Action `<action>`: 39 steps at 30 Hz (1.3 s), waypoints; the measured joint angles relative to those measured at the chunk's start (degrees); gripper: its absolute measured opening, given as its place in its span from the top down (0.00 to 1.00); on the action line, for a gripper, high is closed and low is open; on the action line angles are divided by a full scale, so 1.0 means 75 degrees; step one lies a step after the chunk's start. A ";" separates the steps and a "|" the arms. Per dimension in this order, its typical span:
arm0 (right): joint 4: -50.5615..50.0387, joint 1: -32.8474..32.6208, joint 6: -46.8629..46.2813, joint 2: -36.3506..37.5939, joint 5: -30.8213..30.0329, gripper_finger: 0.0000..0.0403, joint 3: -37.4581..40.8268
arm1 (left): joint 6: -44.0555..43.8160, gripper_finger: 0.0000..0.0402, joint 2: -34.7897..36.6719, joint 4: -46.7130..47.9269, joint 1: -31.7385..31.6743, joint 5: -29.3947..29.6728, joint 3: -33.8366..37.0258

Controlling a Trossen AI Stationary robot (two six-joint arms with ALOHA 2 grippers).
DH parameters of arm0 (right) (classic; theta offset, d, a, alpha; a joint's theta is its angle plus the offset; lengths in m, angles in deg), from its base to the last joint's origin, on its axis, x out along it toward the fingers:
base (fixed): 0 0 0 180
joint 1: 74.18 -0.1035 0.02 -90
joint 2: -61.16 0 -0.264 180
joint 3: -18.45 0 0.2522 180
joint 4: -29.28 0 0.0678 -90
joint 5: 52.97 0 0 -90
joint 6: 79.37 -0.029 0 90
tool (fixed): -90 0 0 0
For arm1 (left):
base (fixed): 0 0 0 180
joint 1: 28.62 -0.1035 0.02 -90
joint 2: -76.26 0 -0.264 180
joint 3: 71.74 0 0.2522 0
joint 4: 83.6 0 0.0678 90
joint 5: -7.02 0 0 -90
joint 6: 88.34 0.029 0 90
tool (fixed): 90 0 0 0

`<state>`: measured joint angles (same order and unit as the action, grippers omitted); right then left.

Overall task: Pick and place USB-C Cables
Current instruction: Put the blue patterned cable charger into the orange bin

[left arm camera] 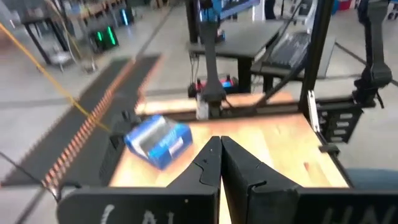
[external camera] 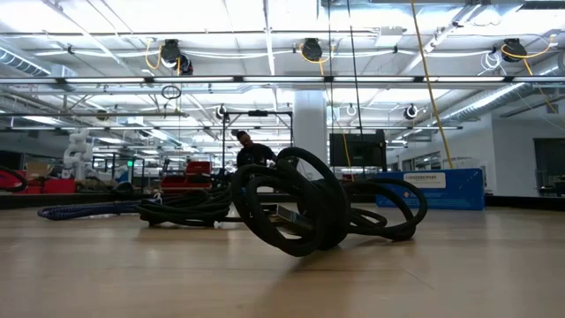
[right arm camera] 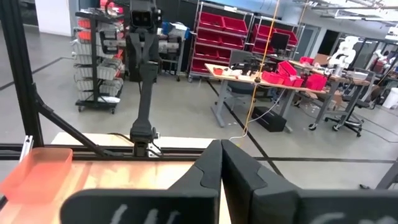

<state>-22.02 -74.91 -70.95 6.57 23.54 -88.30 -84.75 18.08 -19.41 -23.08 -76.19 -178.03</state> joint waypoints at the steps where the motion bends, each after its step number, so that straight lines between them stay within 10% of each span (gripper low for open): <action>1: 0.0000 0.0000 -0.0018 0.0000 0.0000 1.00 0.0000 | -0.0119 0.99 -0.0102 0.0105 -0.0003 0.0003 0.0000; 18: -0.0314 0.0000 -0.0028 -0.0050 0.0021 1.00 0.0000 | -0.2152 0.99 -0.2125 0.3841 -0.0353 -0.0093 0.0069; 39: -0.0473 0.0000 -0.0031 -0.0309 0.0015 1.00 0.0000 | -0.5866 0.99 -0.2295 0.3426 -0.0350 0.0117 0.2555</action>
<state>-25.57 -74.91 -71.18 4.25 23.65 -88.30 -128.75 0.87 6.29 -25.70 -75.32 -158.87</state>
